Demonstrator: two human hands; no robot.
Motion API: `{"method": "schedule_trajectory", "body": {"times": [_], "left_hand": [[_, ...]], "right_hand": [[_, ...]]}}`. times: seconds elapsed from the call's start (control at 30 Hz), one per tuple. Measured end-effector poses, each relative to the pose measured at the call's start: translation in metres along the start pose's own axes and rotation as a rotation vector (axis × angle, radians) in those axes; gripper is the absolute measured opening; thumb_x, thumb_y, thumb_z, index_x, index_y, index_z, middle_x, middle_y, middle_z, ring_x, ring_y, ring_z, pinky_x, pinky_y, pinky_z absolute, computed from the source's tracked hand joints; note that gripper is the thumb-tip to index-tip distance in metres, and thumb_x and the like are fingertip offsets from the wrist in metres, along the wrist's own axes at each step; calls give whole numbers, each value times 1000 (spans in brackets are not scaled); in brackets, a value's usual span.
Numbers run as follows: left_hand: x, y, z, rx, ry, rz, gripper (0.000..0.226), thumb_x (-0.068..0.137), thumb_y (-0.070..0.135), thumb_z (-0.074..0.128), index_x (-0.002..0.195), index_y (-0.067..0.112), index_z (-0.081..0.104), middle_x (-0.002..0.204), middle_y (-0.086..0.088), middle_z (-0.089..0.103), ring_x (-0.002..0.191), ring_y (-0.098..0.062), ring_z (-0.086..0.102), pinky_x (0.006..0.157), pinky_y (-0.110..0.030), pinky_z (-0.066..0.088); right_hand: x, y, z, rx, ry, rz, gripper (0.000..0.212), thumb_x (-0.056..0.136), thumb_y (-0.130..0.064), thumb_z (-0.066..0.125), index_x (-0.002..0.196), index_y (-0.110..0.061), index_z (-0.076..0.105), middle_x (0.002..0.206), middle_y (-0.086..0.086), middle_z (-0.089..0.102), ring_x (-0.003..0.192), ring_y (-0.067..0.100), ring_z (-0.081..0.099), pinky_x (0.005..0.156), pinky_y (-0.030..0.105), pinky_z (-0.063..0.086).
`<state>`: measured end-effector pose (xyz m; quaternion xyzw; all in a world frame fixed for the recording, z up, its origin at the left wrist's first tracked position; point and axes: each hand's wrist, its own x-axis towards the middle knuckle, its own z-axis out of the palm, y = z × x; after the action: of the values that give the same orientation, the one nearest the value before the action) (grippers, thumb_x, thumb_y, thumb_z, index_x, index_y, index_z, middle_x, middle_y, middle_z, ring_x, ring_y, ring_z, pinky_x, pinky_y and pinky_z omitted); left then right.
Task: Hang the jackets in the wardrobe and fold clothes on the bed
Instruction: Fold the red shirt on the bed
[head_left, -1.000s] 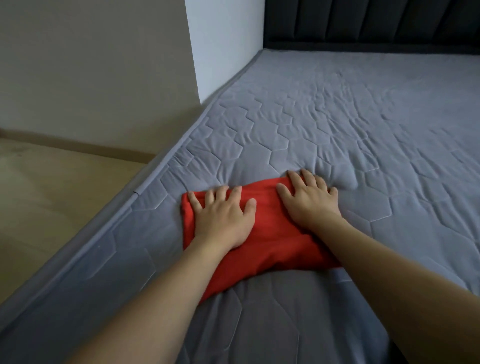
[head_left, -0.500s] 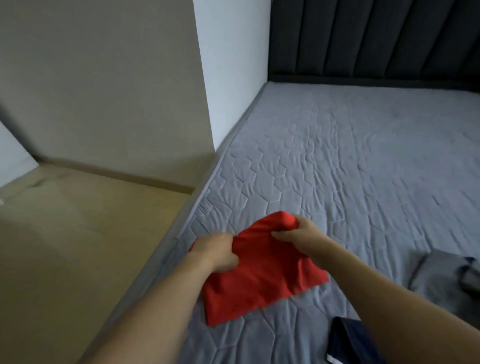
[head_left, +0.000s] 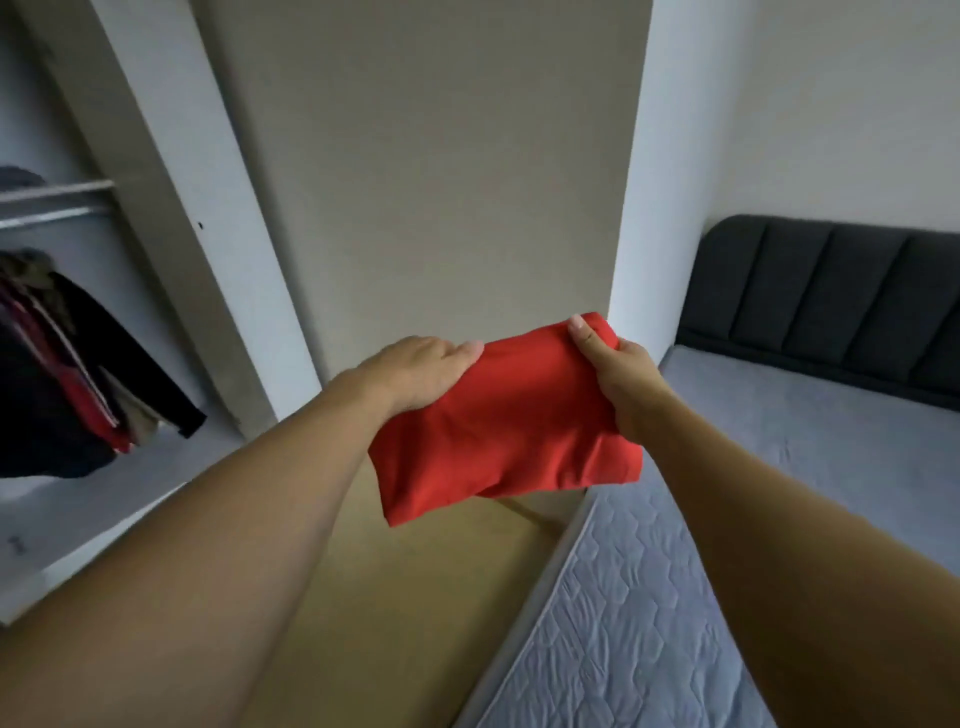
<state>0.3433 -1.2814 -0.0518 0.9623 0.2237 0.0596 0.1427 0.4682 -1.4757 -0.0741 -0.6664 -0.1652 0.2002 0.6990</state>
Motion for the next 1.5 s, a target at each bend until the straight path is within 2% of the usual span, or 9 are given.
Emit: {"method": "schedule_trajectory", "body": {"times": [0.13, 0.23, 0.4, 0.6, 0.77, 1.0, 1.2, 1.37, 1.5], "left_hand": [[-63, -64, -78, 319, 400, -44, 64, 98, 56, 17, 84, 15, 64, 95, -14, 67, 91, -35, 61, 78, -38, 47], [-102, -124, -129, 517, 524, -84, 62, 100, 50, 19, 81, 12, 64, 83, -14, 67, 76, -33, 60, 66, -35, 37], [-133, -249, -214, 706, 685, -170, 54, 97, 47, 27, 78, 11, 62, 77, -11, 67, 68, -31, 62, 58, -31, 32], [-134, -414, -288, 775, 701, -286, 38, 88, 39, 38, 101, 9, 58, 97, -12, 65, 83, -33, 63, 60, -34, 36], [-106, -529, -344, 817, 730, -404, 32, 85, 27, 48, 104, 5, 61, 101, -14, 62, 92, -33, 56, 77, -40, 39], [-33, -675, -371, 856, 705, -516, 29, 86, 27, 48, 102, 6, 60, 102, -13, 62, 95, -31, 56, 83, -39, 36], [46, -802, -414, 923, 677, -649, 32, 91, 27, 43, 110, 7, 58, 106, -12, 60, 96, -29, 53, 84, -38, 34], [97, -907, -457, 921, 653, -784, 29, 93, 27, 39, 109, 10, 57, 111, -10, 59, 100, -27, 53, 87, -37, 35], [120, -993, -495, 970, 628, -825, 30, 94, 25, 39, 111, 9, 57, 114, -11, 60, 104, -29, 53, 90, -38, 33]], "right_hand": [[-12, -45, 103, -64, -112, -98, 50, 74, -63, 69, 85, -14, 66, 78, -2, 68, 69, 13, 64, 58, 22, 50], [-18, -68, 193, -101, -172, -152, 55, 76, -66, 64, 94, -14, 63, 85, -1, 64, 74, 15, 60, 61, 26, 46], [-9, -102, 364, -144, -201, -337, 49, 80, -68, 58, 74, -19, 55, 75, -1, 61, 71, 16, 59, 65, 31, 47], [25, -127, 560, -223, -266, -459, 69, 80, -74, 50, 88, -7, 64, 82, 7, 65, 80, 26, 62, 73, 37, 49], [60, -133, 696, -169, -389, -388, 55, 84, -71, 47, 75, -18, 54, 77, 0, 59, 79, 23, 57, 77, 39, 48], [161, -129, 851, -74, -639, -149, 47, 96, -42, 38, 126, -12, 58, 121, 7, 60, 105, 23, 55, 88, 33, 39], [260, -129, 998, -90, -673, -313, 21, 95, -24, 45, 92, -11, 62, 78, 3, 57, 68, 16, 50, 60, 27, 34], [321, -144, 1114, -112, -770, -445, 26, 91, -8, 44, 70, -14, 58, 60, -7, 60, 56, 9, 54, 52, 21, 41], [347, -144, 1208, -154, -768, -572, 11, 99, -14, 42, 101, -14, 53, 77, -5, 57, 67, 8, 54, 57, 10, 42]]}}
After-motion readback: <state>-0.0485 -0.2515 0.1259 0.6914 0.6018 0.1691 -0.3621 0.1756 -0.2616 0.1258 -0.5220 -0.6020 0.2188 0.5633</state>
